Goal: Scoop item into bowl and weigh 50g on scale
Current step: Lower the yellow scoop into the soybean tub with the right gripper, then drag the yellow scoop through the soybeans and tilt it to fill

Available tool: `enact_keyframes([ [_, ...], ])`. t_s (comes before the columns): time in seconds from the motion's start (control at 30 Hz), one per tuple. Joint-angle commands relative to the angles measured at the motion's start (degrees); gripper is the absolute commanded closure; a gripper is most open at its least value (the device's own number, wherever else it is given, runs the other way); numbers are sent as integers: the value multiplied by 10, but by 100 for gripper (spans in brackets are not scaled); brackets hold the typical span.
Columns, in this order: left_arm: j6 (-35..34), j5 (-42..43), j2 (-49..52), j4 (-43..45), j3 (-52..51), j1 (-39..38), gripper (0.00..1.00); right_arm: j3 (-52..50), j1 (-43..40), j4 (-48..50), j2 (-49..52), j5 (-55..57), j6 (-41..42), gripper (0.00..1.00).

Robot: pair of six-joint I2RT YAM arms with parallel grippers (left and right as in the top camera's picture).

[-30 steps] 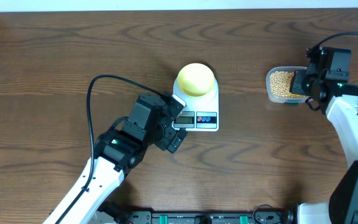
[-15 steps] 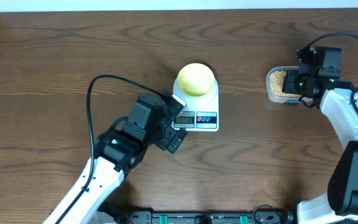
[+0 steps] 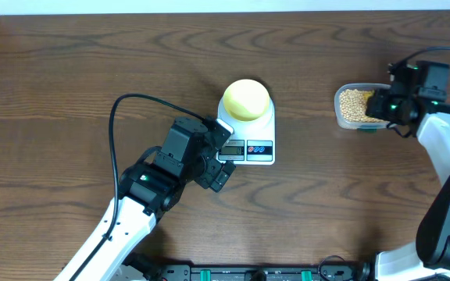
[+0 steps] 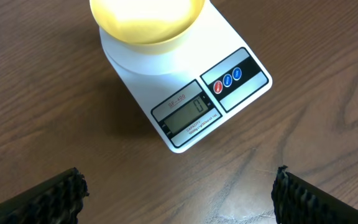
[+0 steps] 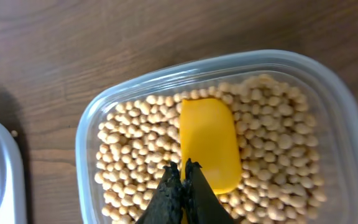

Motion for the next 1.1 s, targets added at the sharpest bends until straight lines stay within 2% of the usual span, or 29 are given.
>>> enact_keyframes([
  [0.0, 4, 3, -4, 1, 0, -1, 2, -3, -33, -13, 18, -80, 10, 99],
  [0.23, 4, 3, -4, 1, 0, -1, 2, -3, -74, -19, 30, -149, 10, 99],
  [0.57, 4, 3, -4, 1, 0, -1, 2, -3, -77, -10, 76, -228, 14, 99],
  [1.07, 4, 3, -4, 1, 0, -1, 2, -3, -98, 3, 80, -238, 44, 99],
])
